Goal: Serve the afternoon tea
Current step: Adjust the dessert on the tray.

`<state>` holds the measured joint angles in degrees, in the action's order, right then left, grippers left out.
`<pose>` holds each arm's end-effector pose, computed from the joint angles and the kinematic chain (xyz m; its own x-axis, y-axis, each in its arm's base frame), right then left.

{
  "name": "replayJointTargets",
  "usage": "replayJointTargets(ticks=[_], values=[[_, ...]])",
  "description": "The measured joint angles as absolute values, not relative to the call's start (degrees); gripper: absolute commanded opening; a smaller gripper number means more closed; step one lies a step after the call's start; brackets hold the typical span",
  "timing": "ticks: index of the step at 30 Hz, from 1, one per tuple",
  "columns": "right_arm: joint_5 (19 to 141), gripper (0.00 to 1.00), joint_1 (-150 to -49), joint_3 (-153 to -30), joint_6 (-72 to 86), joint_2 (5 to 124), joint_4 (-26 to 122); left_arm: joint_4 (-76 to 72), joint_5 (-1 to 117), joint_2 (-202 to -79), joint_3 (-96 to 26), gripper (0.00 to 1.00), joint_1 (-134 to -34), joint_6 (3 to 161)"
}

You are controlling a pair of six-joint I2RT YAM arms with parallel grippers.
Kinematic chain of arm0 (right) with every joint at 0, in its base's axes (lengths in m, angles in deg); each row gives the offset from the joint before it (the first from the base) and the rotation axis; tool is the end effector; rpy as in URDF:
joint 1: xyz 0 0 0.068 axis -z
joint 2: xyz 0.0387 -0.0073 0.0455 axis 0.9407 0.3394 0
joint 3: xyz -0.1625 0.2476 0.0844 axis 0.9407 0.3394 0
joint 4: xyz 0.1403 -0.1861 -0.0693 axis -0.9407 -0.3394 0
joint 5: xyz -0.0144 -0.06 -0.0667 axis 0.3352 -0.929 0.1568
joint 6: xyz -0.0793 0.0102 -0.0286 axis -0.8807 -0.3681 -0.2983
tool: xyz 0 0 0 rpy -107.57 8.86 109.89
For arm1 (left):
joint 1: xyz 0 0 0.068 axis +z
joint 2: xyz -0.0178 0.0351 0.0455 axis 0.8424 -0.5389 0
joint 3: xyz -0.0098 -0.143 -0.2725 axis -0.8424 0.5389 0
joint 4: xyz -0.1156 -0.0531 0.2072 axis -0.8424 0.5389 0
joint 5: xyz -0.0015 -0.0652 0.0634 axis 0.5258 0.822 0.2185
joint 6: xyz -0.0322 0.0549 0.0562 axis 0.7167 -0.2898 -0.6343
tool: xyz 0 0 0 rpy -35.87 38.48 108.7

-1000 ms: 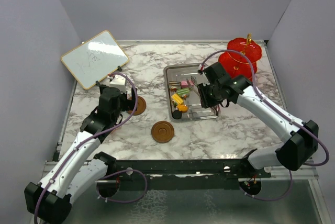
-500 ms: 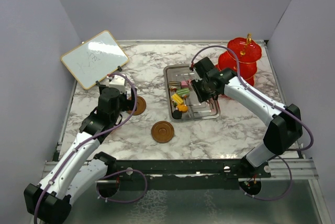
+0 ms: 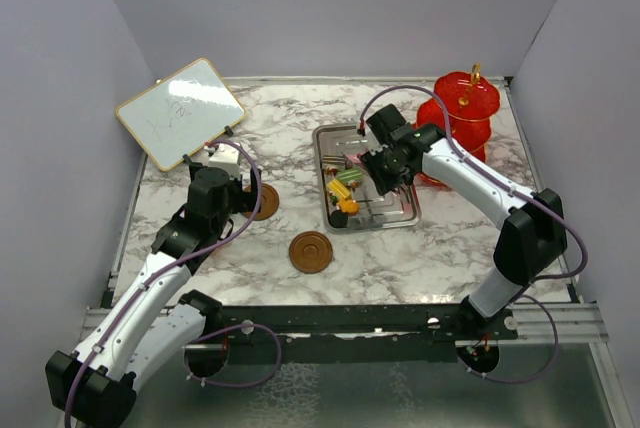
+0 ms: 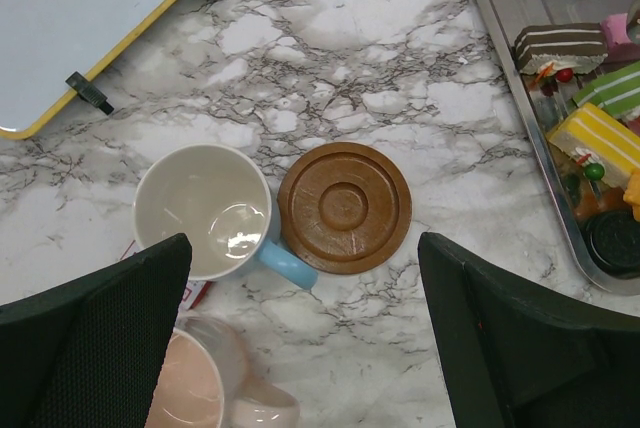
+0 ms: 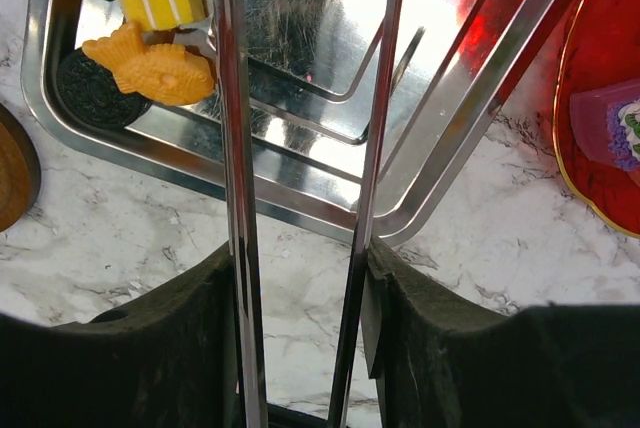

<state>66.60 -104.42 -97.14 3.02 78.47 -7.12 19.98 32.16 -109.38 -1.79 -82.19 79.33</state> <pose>0.2772 0.1796 0.2795 -0.7992 -0.4845 -0.3556 -0.4914 0.8675 -0.0774 0.1602 -0.0496 0.3007 -0.4029 0.0162 -0.9151 0.0918 0.9955 -0.0228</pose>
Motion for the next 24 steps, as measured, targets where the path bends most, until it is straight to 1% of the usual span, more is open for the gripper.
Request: replayJointTargets(ticks=[6,11,18,21,24], values=[[67.21,0.47,-103.42,-97.16,2.32,79.43,-7.12,20.04,32.18,-109.41,-1.79,0.99,-82.19,79.33],[67.3,0.5,-102.63,-97.34,1.77,80.37,-7.14,20.06,32.22,-109.54,-1.79,0.99,-82.19,79.33],[69.29,0.5,-101.08,-97.99,1.36,82.27,-7.1,20.08,32.29,-109.6,-1.79,0.99,-82.19,79.33],[69.61,0.47,-100.79,-97.99,1.36,82.38,-7.12,20.08,32.29,-109.6,-1.79,0.99,-82.19,79.33],[69.64,0.39,-100.79,-97.99,1.53,82.38,-7.12,20.08,32.29,-109.6,-1.79,0.99,-82.19,79.33]])
